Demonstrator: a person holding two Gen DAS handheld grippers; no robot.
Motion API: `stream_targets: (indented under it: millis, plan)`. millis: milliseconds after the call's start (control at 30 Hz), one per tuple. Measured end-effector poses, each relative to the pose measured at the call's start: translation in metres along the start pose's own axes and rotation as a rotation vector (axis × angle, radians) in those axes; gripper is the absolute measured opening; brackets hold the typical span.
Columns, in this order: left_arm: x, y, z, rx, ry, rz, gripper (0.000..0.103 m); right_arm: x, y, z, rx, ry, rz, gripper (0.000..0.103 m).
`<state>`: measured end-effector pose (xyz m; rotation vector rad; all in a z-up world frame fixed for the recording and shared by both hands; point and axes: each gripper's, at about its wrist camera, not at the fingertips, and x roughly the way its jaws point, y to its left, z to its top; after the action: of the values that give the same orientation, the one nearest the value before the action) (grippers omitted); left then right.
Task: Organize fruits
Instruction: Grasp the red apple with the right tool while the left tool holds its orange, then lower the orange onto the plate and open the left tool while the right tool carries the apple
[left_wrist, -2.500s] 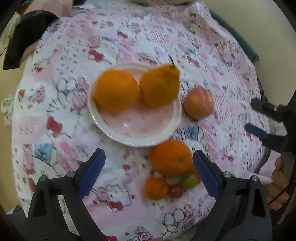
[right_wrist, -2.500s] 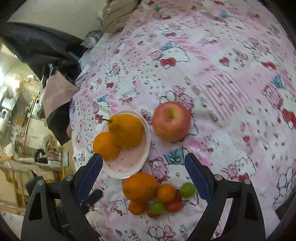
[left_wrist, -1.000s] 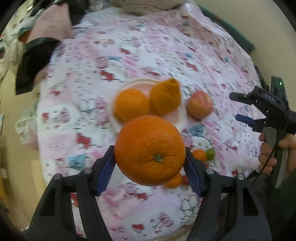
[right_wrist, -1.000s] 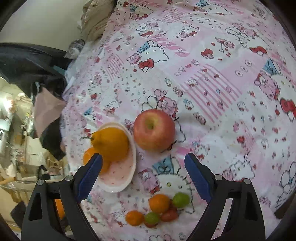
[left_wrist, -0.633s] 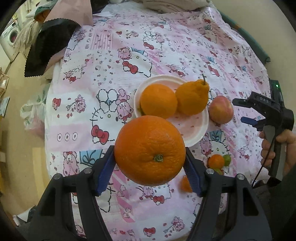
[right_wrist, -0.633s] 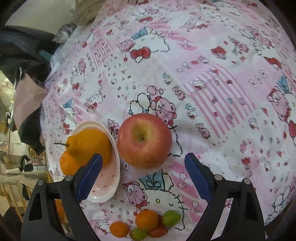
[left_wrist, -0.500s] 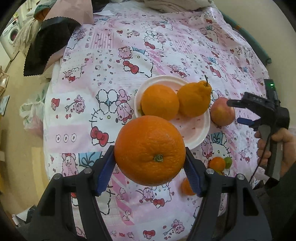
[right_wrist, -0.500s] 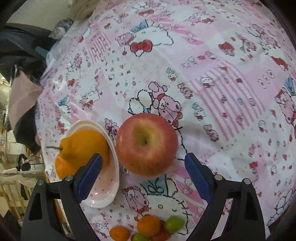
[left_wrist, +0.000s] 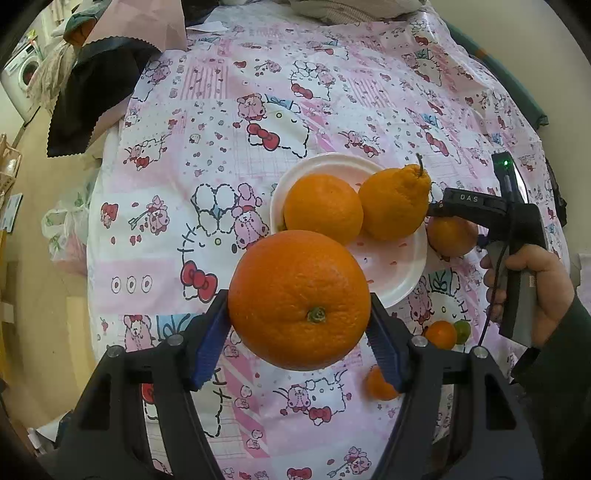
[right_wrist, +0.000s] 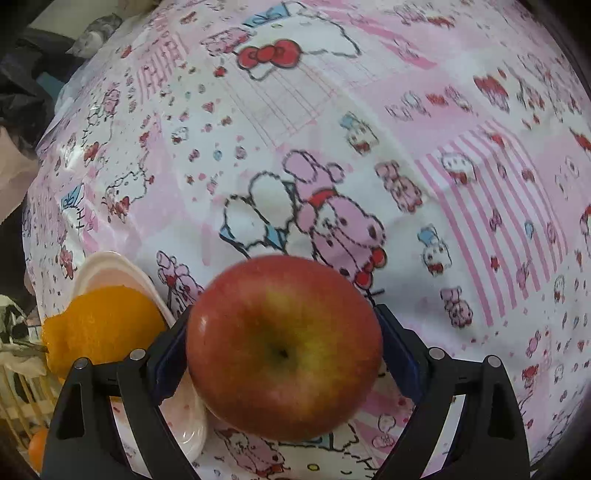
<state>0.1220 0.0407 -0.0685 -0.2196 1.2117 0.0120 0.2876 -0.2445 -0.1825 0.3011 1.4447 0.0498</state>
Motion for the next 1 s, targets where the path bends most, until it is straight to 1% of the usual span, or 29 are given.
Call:
stream_targets:
  millis: [100, 133, 200, 300, 433, 567, 667, 800, 900, 1000]
  plan:
    - [0.003, 0.001, 0.000, -0.009, 0.011, -0.004, 0.066, 0.004, 0.006, -0.001, -0.042, -0.006, -0.038, 0.093]
    - [0.004, 0.000, 0.000, -0.010, 0.014, -0.007, 0.066, 0.004, 0.009, -0.002, -0.066, -0.011, -0.054, 0.092]
    - [0.004, -0.001, 0.000, -0.005, 0.011, -0.005, 0.066, 0.005, 0.013, -0.003, -0.110, -0.025, -0.082, 0.086]
    - [0.001, -0.002, 0.000, 0.003, -0.016, 0.015, 0.066, 0.003, 0.012, -0.003, -0.116, -0.030, -0.067, 0.086]
    - [-0.002, 0.004, 0.003, -0.014, -0.028, 0.014, 0.066, -0.011, 0.009, -0.005, -0.127, -0.080, -0.064, 0.086]
    - [-0.006, 0.010, 0.004, -0.031, -0.042, 0.018, 0.066, -0.036, 0.008, -0.007, -0.105, -0.137, -0.020, 0.086]
    - [-0.009, 0.014, 0.005, -0.043, -0.052, 0.017, 0.066, -0.062, 0.008, -0.015, -0.078, -0.198, 0.052, 0.086]
    - [-0.016, 0.017, 0.007, -0.058, -0.070, 0.014, 0.066, -0.097, 0.020, -0.028, -0.131, -0.263, 0.111, 0.086]
    - [-0.019, 0.016, 0.007, -0.056, -0.082, 0.013, 0.066, -0.123, 0.034, -0.048, -0.180, -0.307, 0.175, 0.086]
    - [-0.021, 0.016, 0.007, -0.060, -0.084, 0.013, 0.066, -0.140, 0.033, -0.065, -0.195, -0.314, 0.272, 0.086]
